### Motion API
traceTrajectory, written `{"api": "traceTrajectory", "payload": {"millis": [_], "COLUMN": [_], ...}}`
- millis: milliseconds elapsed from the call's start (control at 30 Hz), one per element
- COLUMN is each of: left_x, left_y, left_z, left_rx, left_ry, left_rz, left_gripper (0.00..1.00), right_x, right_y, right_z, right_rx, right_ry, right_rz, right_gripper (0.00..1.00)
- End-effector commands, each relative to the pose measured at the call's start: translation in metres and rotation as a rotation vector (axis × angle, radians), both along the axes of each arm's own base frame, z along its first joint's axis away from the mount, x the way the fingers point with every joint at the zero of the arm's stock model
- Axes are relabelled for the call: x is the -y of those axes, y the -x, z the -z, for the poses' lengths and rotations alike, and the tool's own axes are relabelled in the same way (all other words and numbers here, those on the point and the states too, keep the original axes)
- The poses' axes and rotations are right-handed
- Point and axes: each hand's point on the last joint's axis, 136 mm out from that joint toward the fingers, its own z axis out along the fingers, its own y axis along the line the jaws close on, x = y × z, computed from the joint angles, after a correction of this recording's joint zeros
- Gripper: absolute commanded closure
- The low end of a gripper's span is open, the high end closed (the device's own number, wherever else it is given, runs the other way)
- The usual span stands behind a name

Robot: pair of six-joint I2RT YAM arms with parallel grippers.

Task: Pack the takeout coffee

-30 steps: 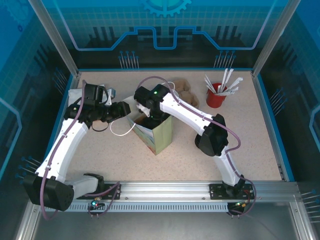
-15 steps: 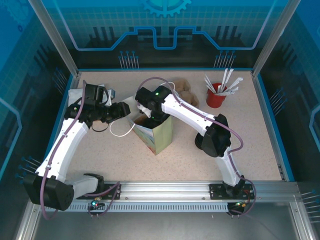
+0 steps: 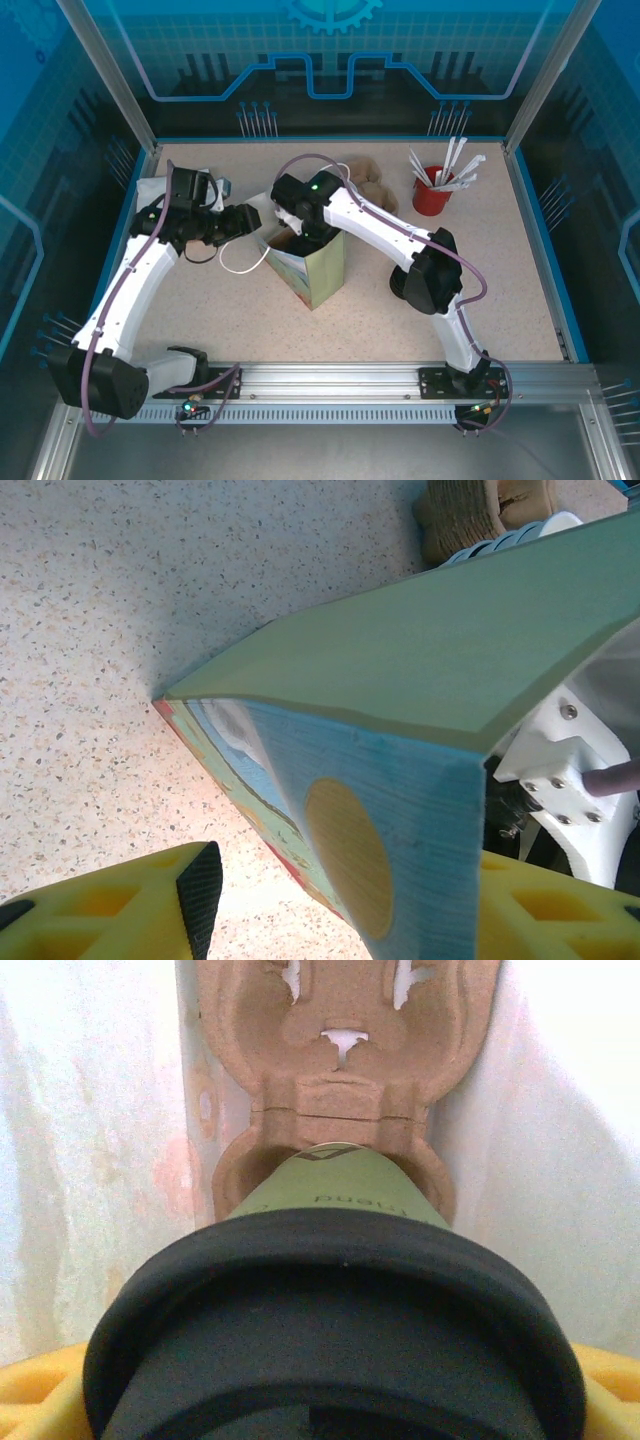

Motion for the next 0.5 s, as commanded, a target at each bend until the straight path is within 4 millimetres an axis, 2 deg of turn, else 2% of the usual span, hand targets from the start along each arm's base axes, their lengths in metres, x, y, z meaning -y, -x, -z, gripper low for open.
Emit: {"api": "traceTrajectory", "payload": {"millis": [0, 233, 467], "left_x": [-0.003, -0.004, -0.004], "left_y": [0.004, 0.004, 0.003], "left_z": [0.009, 0.009, 0.008], "left_rx": [-0.036, -0.037, -0.034], "left_ry": [-0.031, -0.037, -0.04], "left_rz": [-0.003, -0.003, -0.002], "left_gripper": [0.4, 0.4, 0.39], "right_x": [0.005, 0.01, 0.016], "right_y": [0.003, 0.005, 0.006], "right_z": [-0.007, -0.013, 0.0], "right_rx": [-0.032, -0.03, -0.047], "right_ry": [-0.002, 0.013, 0.049], "right_rz": [0.002, 0.006, 0.006], "right_gripper": [0.22, 0.22, 0.22]}}
